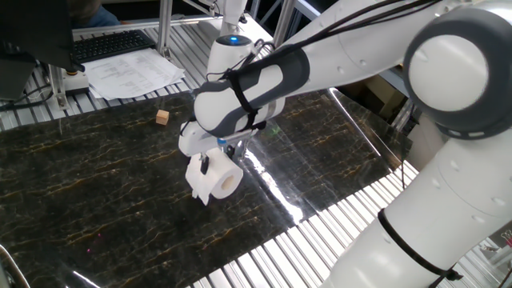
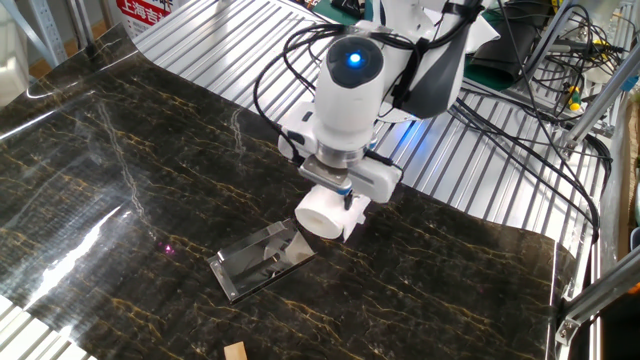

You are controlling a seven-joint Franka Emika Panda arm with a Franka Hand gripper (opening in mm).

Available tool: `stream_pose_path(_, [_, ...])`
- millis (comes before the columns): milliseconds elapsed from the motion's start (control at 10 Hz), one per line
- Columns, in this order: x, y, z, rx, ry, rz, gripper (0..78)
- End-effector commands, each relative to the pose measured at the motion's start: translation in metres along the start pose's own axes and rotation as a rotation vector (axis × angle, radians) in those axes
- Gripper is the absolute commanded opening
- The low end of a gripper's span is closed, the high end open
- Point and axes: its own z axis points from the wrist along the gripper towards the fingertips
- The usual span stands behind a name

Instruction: Take the roll of paper down from the shelf

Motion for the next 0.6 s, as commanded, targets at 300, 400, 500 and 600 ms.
stream_pose_path(300, [0.0051, 0.0067, -0.0009, 0.032, -0.014, 0.029, 77.4])
stream_pose_path(400, [0.0051, 0.0067, -0.0009, 0.032, -0.014, 0.029, 77.4])
stream_pose_path(500, [0.0051, 0.0067, -0.0009, 0.032, -0.014, 0.029, 77.4])
stream_pose_path(600, [0.0051, 0.0067, -0.0009, 0.032, -0.014, 0.029, 77.4])
